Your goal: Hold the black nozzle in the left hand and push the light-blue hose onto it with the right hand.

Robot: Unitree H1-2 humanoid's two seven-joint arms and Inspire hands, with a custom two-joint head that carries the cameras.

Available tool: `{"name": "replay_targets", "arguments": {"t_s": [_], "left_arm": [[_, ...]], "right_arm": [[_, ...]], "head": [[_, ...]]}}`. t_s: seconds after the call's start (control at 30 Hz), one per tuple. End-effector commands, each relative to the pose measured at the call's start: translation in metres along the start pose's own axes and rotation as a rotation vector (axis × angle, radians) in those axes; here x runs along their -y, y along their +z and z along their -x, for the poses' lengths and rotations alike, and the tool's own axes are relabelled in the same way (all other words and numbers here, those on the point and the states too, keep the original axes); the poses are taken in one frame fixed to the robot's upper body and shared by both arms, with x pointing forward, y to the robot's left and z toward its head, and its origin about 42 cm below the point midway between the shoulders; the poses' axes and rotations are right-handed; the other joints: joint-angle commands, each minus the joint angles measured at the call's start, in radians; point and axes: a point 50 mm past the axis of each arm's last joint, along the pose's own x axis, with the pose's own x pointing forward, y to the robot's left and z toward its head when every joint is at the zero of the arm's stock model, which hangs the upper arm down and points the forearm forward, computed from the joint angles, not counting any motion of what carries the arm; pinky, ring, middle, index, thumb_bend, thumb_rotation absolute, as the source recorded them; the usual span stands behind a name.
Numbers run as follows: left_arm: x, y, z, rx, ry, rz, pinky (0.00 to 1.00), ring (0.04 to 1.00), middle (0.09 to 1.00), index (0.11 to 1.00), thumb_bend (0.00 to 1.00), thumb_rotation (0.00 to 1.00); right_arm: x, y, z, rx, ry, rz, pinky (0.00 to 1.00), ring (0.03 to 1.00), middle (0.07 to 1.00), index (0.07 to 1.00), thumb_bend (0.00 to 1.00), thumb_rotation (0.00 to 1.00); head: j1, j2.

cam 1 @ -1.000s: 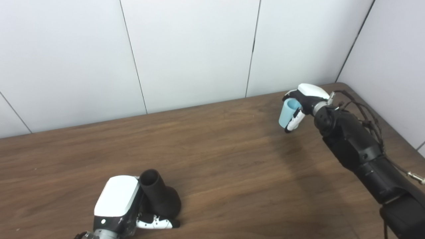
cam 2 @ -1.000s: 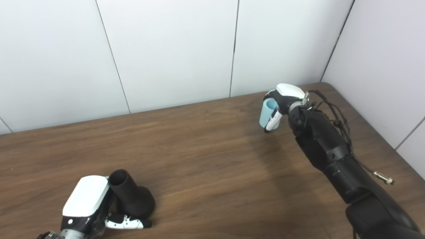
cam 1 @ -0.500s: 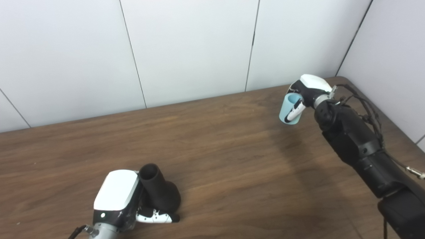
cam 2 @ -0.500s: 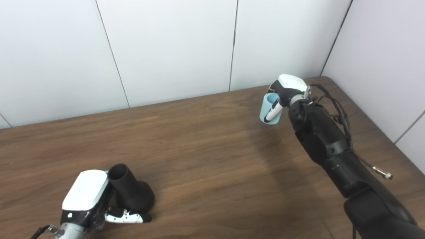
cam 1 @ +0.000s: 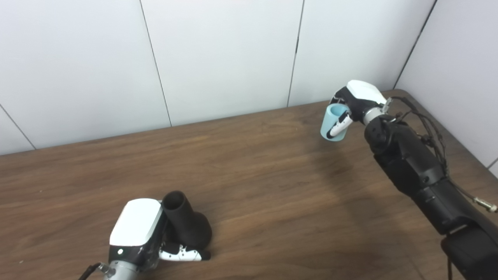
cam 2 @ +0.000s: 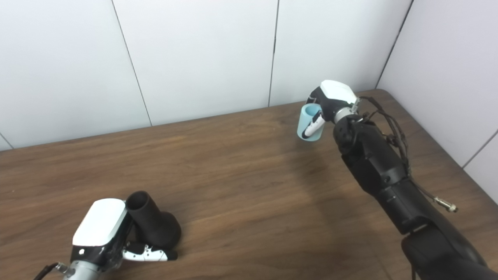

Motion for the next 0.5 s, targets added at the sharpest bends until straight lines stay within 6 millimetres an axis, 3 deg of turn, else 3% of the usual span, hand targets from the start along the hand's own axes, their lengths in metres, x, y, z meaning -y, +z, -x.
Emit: {"name": "replay_targets", "arguments": {"t_s": [0.0, 0.2, 0.47], "left_arm": [[0.008, 0.001, 0.007, -0.018, -0.076, 0.001, 0.41, 0.484, 0.420, 0.498, 0.52, 0.00], [0.013, 0.009, 0.007, -0.014, -0.072, -0.011, 0.41, 0.476, 0.406, 0.500, 0.52, 0.00], [0.024, 0.020, 0.006, -0.010, -0.066, -0.022, 0.45, 0.498, 0.441, 0.493, 0.53, 0.00]], "right_arm": [[0.040, 0.014, 0.004, 0.066, -0.123, 0.027, 0.43, 0.410, 0.507, 0.496, 0.52, 0.00], [0.055, 0.050, 0.041, 0.209, -0.150, -0.061, 0.39, 0.404, 0.519, 0.491, 0.52, 0.00], [0.053, 0.097, 0.098, 0.428, -0.121, -0.155, 0.32, 0.373, 0.500, 0.532, 0.51, 0.00]], "head": [[0.003, 0.001], [0.089, 0.003], [0.177, -0.004]]}}
